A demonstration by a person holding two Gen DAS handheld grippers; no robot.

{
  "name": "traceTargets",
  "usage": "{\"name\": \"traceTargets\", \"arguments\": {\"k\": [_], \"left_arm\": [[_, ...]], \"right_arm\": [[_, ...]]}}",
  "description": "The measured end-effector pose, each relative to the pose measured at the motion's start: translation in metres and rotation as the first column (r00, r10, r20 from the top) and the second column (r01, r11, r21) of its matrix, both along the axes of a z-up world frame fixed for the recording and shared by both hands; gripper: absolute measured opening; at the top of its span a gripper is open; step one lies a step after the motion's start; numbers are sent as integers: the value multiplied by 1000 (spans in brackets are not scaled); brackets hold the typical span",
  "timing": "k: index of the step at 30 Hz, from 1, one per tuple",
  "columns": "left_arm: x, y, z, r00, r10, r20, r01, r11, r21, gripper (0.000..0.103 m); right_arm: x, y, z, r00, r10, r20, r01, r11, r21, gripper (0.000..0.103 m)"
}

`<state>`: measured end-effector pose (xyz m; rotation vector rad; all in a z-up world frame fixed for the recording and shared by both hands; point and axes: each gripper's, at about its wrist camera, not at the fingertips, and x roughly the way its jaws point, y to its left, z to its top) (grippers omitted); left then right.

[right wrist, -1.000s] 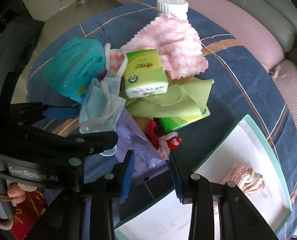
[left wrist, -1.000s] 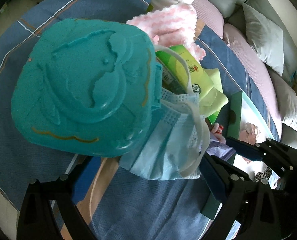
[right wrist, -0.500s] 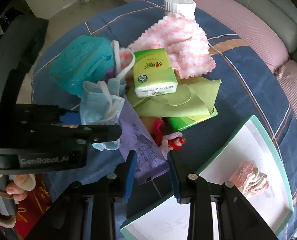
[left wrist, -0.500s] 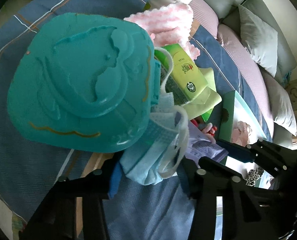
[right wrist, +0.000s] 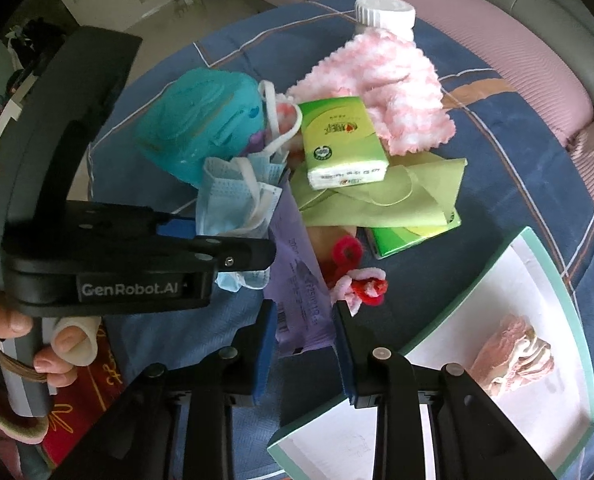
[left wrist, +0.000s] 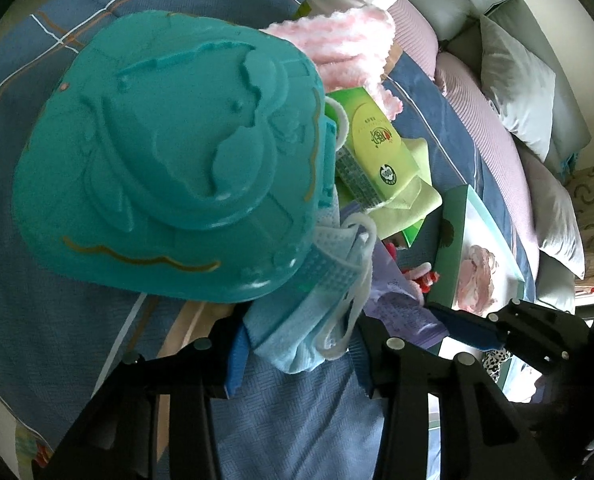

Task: Organize soft objects
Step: 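Grasp the blue face mask with the left tool while the right tool grasps the purple packet, then carry the mask and purple packet over the tray and release both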

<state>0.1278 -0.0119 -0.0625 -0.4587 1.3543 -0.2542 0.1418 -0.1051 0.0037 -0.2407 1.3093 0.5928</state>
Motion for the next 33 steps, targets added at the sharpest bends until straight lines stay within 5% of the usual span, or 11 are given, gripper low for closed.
{"name": "traceTargets", "arguments": {"k": [5,11,24,33], "left_arm": [[-1,5,-1,1000,2,-4,-2,1000,-9,45],[-2,5,-1,1000,3,-3,-3,1000,-12,45],[-14,8,12,999,-15,37,16,999,-32,43],[-25,11,28,996,-35,76,39,998,-47,39]], "right_arm": [[4,4,-5,1000,-2,-10,2,1000,4,30],[6,-2,-8,999,-38,-10,38,999,3,13],[-9,-8,1,998,-55,21,55,998,-24,12],[-25,-15,36,995,-80,63,82,996,-40,11]]}}
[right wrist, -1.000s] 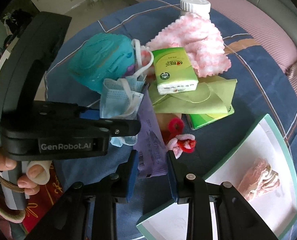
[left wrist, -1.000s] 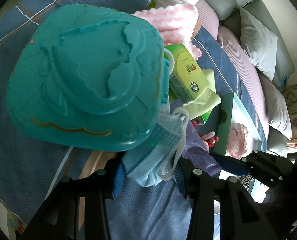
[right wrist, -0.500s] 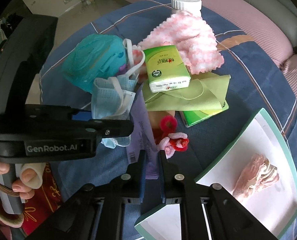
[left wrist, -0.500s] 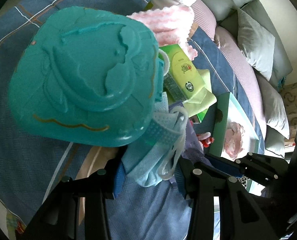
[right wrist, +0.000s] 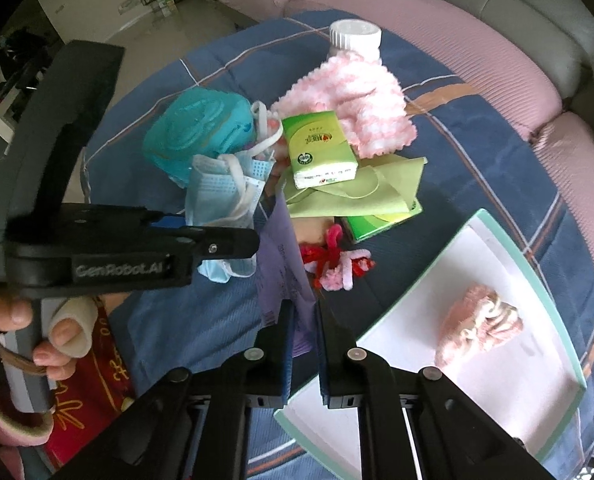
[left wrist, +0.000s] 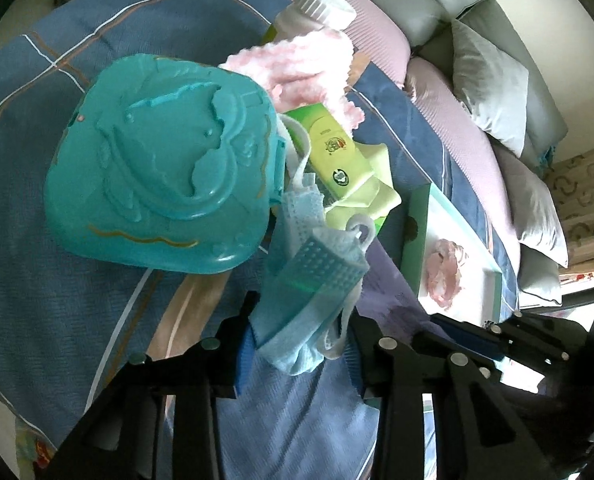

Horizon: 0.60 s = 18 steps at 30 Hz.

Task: Organize soft objects
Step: 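Carry the mask and purple packet over the tray and release both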

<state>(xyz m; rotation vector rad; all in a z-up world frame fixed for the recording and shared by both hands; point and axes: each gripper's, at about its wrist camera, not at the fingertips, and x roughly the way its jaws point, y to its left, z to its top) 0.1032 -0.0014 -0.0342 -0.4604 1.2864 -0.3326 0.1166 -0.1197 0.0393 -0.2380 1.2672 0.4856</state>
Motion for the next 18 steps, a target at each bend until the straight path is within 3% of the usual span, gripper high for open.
{"name": "traceTargets", "arguments": {"k": [5,18], "left_arm": [[-4,3,8,1000,-16,18,16,1000,-7,32],[-22,-11,55,986,-74,147,77,997,-13,26]], "right_arm": [[-15,-8,17,1000,-17,24,17,1000,-9,11],[-45,-37,52,991,-99,89,101,995,-17,11]]}}
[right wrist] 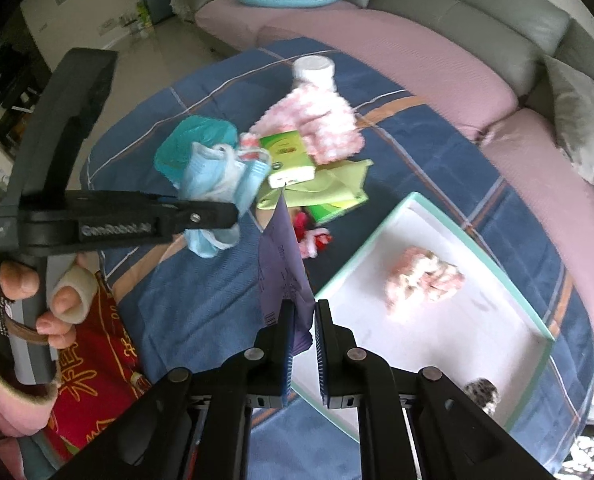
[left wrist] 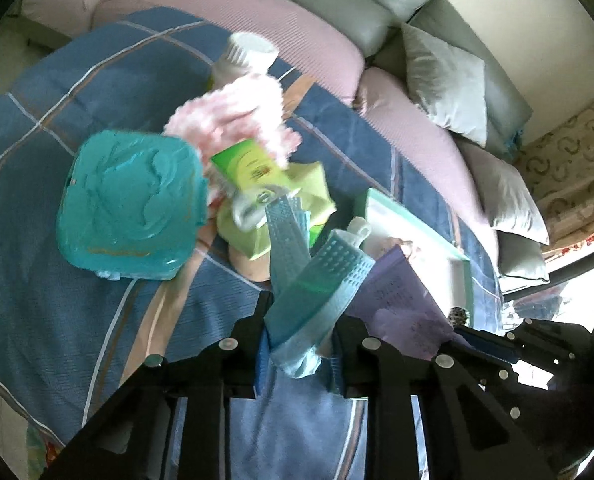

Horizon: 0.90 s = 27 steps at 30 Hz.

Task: Organize soft objects
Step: 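Carry the mask and purple packet over the tray and release both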

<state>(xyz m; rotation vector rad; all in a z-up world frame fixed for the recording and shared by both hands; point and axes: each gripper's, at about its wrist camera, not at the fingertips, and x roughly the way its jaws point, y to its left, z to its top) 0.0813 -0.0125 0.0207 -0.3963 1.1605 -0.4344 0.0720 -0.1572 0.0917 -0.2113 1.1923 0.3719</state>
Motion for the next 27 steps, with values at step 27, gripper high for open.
{"name": "traceTargets", "arguments": {"k": [27], "left_arm": [[-2,-174,22,911,-408,66,397,908,136,26]], "right_arm": [[-49,-192,25,809,-577,107,584,810,-51,11]]}}
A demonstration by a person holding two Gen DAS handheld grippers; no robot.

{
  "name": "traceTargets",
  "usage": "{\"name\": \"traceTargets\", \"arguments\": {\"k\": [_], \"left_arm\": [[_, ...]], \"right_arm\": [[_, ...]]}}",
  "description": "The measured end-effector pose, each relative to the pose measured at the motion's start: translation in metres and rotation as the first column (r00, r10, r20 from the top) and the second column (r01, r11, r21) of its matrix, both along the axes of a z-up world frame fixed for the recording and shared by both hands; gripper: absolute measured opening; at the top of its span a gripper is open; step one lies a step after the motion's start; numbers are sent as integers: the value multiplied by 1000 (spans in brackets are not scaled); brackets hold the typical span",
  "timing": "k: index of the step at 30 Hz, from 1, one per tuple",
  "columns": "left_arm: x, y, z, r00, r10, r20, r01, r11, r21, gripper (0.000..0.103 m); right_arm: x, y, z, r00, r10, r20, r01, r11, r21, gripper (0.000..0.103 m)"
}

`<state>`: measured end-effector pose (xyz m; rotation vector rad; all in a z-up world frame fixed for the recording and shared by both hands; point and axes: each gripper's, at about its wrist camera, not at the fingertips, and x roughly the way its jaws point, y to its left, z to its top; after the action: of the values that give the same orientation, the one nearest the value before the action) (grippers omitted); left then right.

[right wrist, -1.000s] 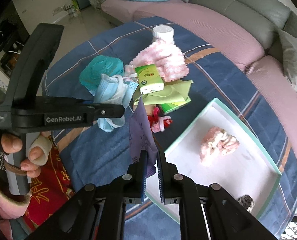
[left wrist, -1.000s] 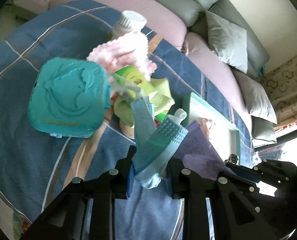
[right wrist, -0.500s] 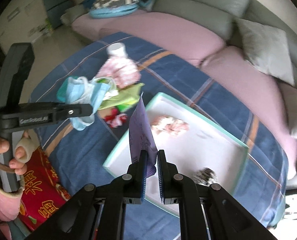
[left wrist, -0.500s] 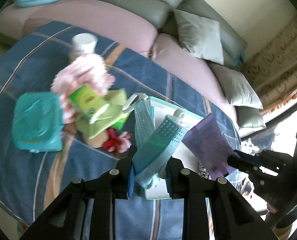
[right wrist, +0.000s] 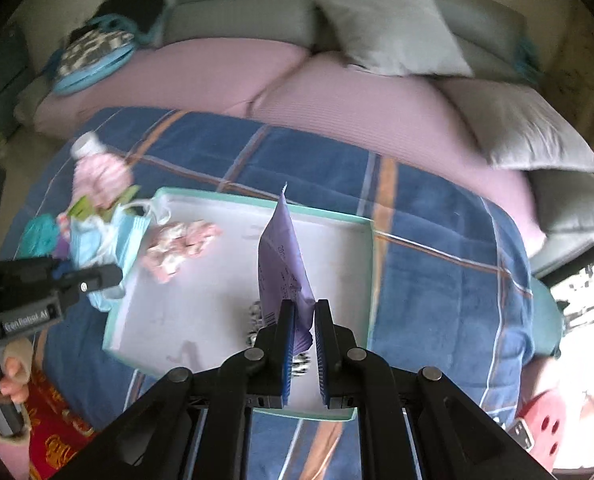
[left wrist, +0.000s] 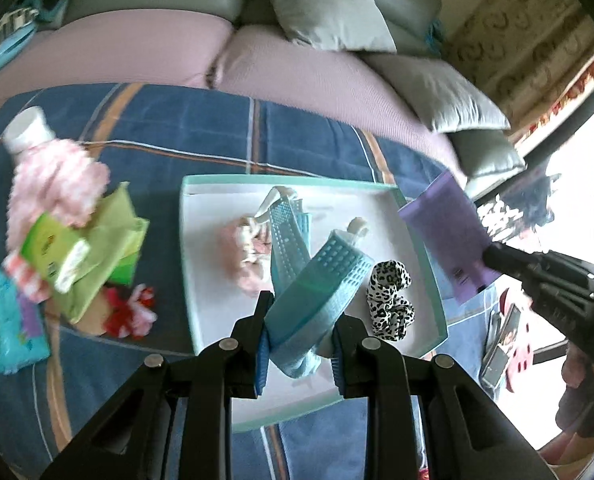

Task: Organize soft objects
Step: 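Carry the mask and purple packet over the tray and release both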

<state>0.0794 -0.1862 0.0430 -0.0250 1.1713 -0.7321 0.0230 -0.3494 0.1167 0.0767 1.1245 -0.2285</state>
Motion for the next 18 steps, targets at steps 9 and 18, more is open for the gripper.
{"name": "traceTargets", "arguments": {"k": [9,18], "left_arm": [[9,-47,-23,999,-44,31,41,996,85,26],[13,-59,-57,998,-62,3,61,989,136,26]], "right_arm": [[-5,-44,-32,987,-160,3,160,987,13,11],[-2,-53,-75,984,-172,-39,175,981,87,11]]}}
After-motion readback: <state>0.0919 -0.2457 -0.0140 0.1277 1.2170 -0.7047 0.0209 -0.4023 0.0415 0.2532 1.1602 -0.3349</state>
